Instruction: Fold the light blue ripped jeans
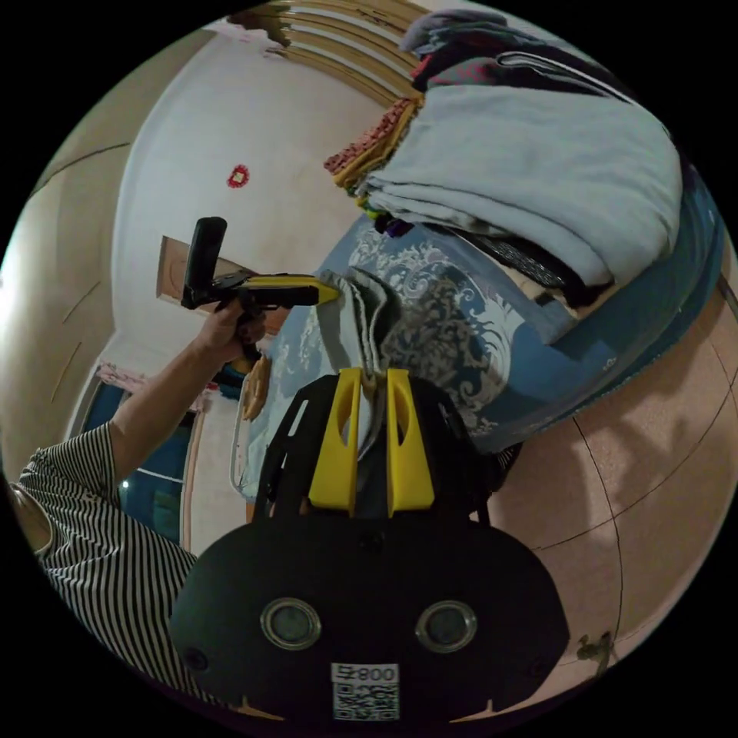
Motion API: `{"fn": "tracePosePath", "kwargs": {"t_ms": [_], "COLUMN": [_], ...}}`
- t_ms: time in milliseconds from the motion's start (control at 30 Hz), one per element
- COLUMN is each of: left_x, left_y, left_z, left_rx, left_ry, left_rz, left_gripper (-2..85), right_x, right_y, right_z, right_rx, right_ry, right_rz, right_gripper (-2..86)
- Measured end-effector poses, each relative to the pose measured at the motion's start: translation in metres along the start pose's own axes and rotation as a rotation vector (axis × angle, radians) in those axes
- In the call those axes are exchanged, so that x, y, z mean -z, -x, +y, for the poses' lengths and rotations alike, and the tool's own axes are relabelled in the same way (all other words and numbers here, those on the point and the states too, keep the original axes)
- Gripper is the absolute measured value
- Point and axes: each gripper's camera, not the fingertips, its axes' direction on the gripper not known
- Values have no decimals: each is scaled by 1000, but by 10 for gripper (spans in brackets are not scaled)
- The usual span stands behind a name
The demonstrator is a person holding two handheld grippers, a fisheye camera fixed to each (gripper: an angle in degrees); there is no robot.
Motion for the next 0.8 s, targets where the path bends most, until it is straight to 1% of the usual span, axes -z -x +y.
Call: {"fn": "tracePosePath", "kwargs": {"t_ms": [200,367,500,633,700,800], "left_x": [34,49,48,37,28,-1], "left_y": [-8,-5,-9,-19,-23,-37], "left_z": [30,58,56,30,13,-22], "left_rx": [32,129,141,105,78,10], "left_ry": [-89,-193,-230,-230,-212,-124], "left_rz": [-34,20,61,84,117,155], "left_gripper": [19,19,19,19,19,20], "right_x": [0,-7,-6,-1,3,7], "right_y": [48,72,68,52,38,1], "right_z": [4,7,5,-4,-4,2], "right_rx": [151,220,201,164,125,3], "right_ry": [10,19,3,6,7,19], "right_rz": [-24,-24,-11,-7,-6,-14], "right_gripper": [61,61,61,61,61,60]}}
